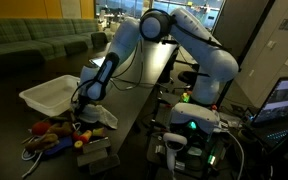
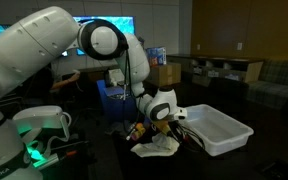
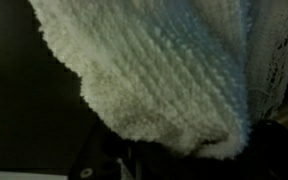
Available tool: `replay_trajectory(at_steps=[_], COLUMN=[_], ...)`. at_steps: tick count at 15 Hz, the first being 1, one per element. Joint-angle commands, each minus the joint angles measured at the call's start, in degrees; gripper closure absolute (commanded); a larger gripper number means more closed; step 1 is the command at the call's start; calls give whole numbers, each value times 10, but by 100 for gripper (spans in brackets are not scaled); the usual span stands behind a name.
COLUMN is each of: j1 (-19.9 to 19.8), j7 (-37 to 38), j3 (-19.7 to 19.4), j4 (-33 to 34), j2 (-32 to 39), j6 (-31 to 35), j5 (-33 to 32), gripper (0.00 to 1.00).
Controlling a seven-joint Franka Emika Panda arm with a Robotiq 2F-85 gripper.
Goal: Pick up the towel on the right, push the objects in front of the white storage container to the left, place the towel inside the storage container
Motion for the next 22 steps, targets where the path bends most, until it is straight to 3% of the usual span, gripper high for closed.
replay_trajectory(at_steps=[1, 6, 11, 13, 17, 20, 22], j1=[22, 29, -11, -43, -148, -189, -186], j7=[14, 11, -12, -24, -68, -81, -76], j3=[8, 33, 49, 57, 103, 102, 79], j4=[33, 33, -31, -65, -150, -168, -161], j2=[28, 25, -14, -32, -82, -88, -86], j6=[25, 37, 83, 110, 133, 136, 136], j5=[13, 14, 6, 2, -16, -24, -21], gripper=[97, 97, 97, 97, 97, 97, 97])
